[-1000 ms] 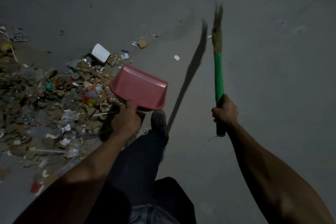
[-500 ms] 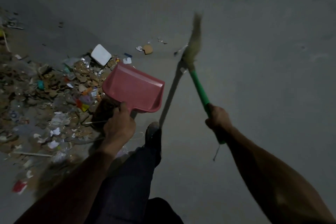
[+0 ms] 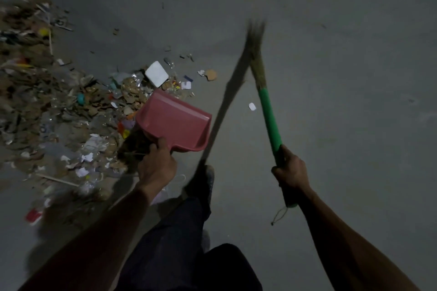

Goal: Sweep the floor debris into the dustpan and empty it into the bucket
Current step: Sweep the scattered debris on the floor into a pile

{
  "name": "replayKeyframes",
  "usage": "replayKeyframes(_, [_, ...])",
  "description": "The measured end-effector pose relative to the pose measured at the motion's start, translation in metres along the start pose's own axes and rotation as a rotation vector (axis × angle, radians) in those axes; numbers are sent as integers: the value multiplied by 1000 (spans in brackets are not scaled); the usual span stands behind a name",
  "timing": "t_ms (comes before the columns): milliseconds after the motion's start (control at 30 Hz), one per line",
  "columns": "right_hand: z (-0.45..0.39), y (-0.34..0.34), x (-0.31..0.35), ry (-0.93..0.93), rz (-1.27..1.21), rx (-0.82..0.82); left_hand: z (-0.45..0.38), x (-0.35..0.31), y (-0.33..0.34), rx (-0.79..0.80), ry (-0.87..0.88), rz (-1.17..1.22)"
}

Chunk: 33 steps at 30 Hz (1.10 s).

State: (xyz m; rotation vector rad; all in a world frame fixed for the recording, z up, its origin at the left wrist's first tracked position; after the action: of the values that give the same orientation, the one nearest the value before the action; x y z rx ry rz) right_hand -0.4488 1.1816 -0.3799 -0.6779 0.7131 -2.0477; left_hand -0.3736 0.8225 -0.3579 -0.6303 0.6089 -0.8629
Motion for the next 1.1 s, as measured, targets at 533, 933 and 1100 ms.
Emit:
replayKeyframes(533, [67,77,95,-372,318,187,93,72,30,-124,-138,189])
replayKeyframes(933, [175,70,-79,108,-203,85,197,109,48,-222,-206,251])
replayKeyframes(1100, [156,80,-95,309,-271,38,186,149,44,-221,-239,249])
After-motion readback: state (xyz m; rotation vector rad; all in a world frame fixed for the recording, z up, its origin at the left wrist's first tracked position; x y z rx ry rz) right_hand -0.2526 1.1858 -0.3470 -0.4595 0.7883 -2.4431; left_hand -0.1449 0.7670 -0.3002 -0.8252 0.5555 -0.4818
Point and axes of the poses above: each hand's wrist, its own z-axis away from the middle knuckle, its own y-axis out of the palm, x = y × z, the point moved 8 cm from there along -z, towards the middle knuckle, and after that the axes turned 10 degrees about y, right-handed, at the moved point
